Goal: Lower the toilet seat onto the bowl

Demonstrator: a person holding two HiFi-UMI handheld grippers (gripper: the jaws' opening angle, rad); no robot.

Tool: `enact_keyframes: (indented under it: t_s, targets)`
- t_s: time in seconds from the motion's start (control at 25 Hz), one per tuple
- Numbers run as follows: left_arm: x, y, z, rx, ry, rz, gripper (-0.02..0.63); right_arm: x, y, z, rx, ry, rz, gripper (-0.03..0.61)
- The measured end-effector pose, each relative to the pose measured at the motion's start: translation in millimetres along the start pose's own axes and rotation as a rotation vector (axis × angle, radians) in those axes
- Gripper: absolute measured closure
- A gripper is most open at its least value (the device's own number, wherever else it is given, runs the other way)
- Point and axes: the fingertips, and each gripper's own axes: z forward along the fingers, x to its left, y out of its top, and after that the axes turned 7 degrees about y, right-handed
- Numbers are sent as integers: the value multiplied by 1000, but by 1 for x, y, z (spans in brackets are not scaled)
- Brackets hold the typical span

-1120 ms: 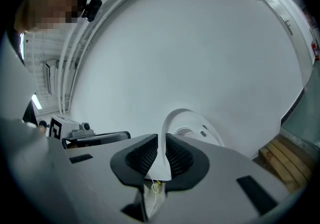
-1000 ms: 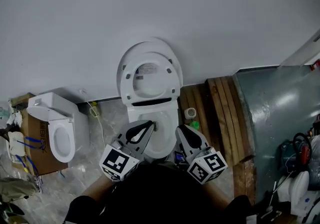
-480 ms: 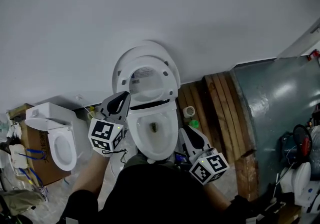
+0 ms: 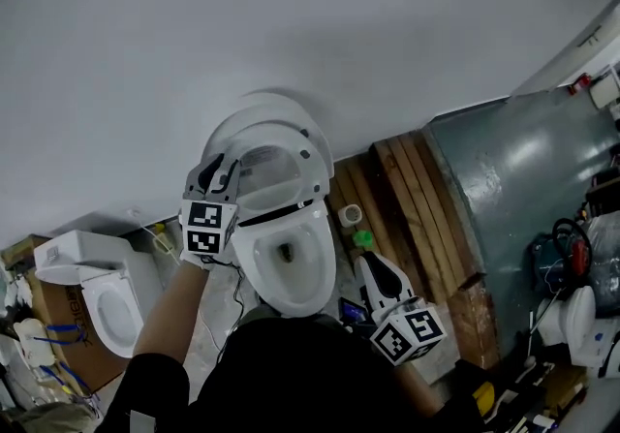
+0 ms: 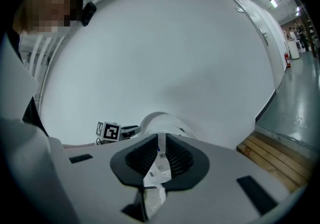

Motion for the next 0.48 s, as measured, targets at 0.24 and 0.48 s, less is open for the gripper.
enact_keyframes:
  t_s: [0.24,0.48]
  targets:
    - [2,-19,44,59,-27,8,449,-8,1,-7,-10,-91,-11,509]
    - [11,-36,78,107,-29,-54,397,-10,-3,-12,-26,-148,11,509]
